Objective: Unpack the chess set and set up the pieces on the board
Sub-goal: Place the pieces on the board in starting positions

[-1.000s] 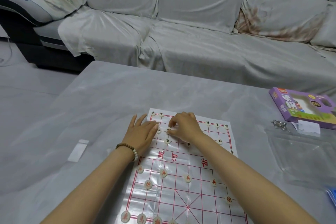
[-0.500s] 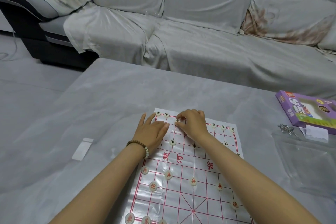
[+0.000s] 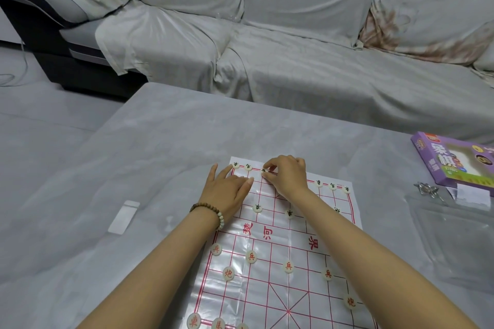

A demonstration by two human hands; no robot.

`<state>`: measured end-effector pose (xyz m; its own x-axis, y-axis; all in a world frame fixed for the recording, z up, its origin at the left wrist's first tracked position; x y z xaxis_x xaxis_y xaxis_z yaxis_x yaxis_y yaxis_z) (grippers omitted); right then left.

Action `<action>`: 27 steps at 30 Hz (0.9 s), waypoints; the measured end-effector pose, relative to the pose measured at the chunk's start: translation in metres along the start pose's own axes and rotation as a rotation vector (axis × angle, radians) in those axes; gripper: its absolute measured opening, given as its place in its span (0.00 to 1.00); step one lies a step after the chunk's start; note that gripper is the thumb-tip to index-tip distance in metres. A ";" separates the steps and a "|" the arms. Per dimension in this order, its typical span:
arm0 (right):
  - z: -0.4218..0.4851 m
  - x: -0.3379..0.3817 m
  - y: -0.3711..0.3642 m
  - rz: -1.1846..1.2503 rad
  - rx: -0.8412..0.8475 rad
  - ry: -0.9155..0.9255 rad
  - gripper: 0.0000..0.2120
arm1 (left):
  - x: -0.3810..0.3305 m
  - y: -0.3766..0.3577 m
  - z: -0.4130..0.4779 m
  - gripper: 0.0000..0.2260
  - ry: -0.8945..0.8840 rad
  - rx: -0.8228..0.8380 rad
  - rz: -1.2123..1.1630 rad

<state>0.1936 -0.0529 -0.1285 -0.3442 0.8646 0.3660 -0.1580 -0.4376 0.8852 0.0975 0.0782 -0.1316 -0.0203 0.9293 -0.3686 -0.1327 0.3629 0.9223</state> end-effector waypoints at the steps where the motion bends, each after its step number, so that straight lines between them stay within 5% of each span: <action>1: 0.000 0.000 0.000 0.006 -0.002 -0.005 0.09 | 0.000 0.000 0.000 0.25 0.001 0.003 0.000; 15: 0.000 -0.001 0.002 0.009 -0.048 -0.023 0.13 | -0.002 0.000 0.001 0.24 0.007 0.005 0.016; 21: 0.001 -0.028 0.053 0.058 -0.207 -0.033 0.08 | -0.004 0.001 0.001 0.23 -0.003 -0.009 -0.009; 27: -0.022 -0.044 0.055 0.004 0.020 0.028 0.09 | -0.027 -0.006 0.001 0.22 -0.089 -0.005 0.004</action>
<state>0.1797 -0.1204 -0.1023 -0.3704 0.8557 0.3613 -0.1387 -0.4355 0.8894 0.0995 0.0505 -0.1275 0.0669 0.9331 -0.3532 -0.1380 0.3593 0.9230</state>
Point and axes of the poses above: each hand's wrist, its own z-axis towards the middle knuckle, its own y-axis out of the back of the hand, x = y × z, the point moved 4 cm from there along z, towards the middle knuckle, and after that the axes turned 12 degrees about -x, right-handed, at the moved point
